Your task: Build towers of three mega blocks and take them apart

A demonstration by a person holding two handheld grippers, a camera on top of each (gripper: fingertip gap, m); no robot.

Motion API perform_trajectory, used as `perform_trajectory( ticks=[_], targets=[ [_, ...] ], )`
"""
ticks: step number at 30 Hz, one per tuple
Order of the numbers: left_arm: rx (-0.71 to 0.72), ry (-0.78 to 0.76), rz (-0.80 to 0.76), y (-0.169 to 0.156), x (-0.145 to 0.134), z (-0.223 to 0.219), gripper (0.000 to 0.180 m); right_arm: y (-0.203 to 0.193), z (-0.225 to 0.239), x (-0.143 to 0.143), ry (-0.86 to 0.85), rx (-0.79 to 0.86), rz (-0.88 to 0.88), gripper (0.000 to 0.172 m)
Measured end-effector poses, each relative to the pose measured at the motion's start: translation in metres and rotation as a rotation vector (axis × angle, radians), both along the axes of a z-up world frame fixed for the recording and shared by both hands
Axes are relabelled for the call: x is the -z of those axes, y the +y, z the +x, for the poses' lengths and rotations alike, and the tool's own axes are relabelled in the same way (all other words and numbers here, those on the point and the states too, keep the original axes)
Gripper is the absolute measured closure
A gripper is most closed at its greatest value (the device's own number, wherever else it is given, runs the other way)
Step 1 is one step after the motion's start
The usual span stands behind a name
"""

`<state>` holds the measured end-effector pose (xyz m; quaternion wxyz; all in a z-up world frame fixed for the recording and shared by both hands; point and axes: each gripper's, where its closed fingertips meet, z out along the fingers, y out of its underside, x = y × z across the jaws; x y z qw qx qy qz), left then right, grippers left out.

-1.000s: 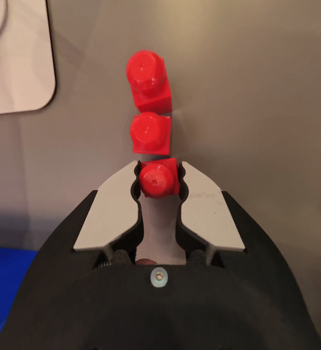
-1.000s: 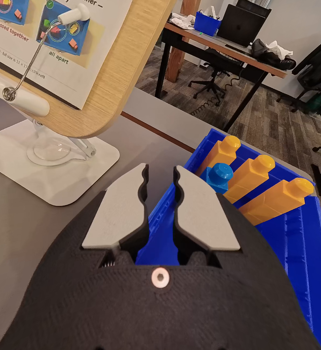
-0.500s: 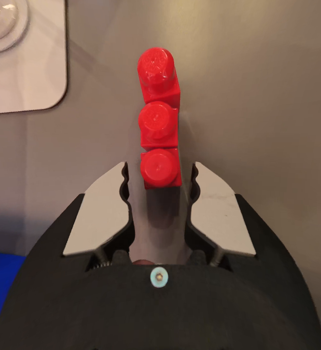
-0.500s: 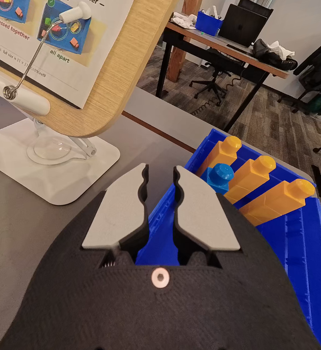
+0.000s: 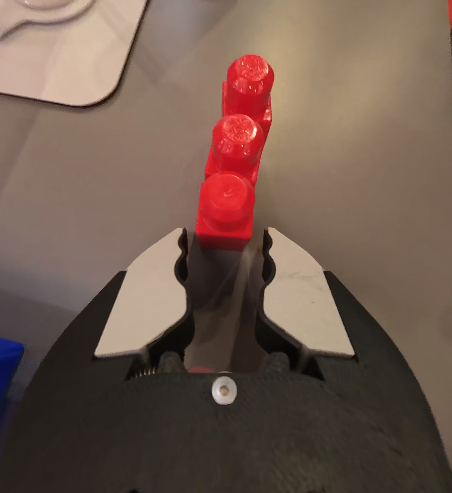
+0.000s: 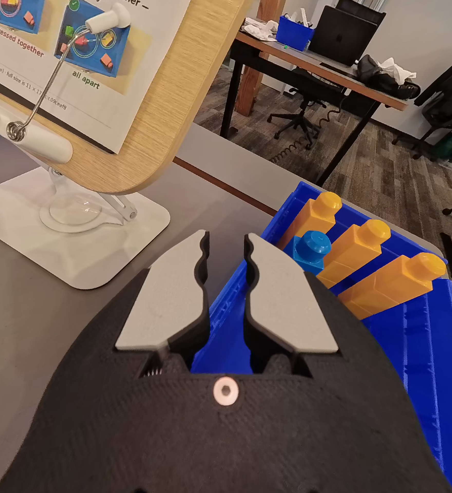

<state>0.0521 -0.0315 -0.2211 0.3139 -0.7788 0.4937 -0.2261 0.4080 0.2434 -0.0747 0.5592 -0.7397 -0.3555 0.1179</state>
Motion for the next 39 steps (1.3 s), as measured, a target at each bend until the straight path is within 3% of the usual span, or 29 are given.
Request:
perform_trajectory(
  ticks=[4,6,15,20,24,27,30,34,39],
  targets=[
    [0.008,0.028,-0.014,0.001,0.005,0.006,0.126,-0.001,-0.002,0.0,-0.003,-0.004,0.002,0.147],
    [0.007,0.029,-0.009,0.003,0.005,0.006,0.144,-0.001,-0.001,-0.002,0.001,-0.003,0.005,0.147],
    [-0.013,0.1,0.09,0.008,0.001,-0.004,0.144,-0.011,-0.011,-0.011,0.002,-0.053,0.053,0.148],
    [-0.041,0.276,0.176,0.01,-0.02,-0.026,0.144,-0.049,-0.049,-0.037,0.009,-0.232,0.191,0.15],
    [-0.006,0.3,0.171,0.007,-0.029,-0.028,0.144,-0.106,-0.106,-0.038,0.006,-0.482,0.191,0.145],
    [0.018,0.29,0.156,0.01,-0.028,-0.027,0.145,-0.163,-0.16,-0.017,-0.002,-0.766,0.087,0.141],
    [0.03,0.263,0.149,0.018,-0.029,-0.028,0.144,-0.205,-0.211,0.026,-0.074,-0.938,-0.063,0.125],
    [0.032,0.196,0.178,0.029,-0.036,-0.022,0.144,-0.238,-0.26,0.081,-0.239,-1.048,-0.157,0.119],
    [0.044,0.196,0.157,0.032,-0.027,-0.021,0.144,-0.251,-0.287,0.113,-0.361,-1.102,-0.21,0.114]
  ],
)
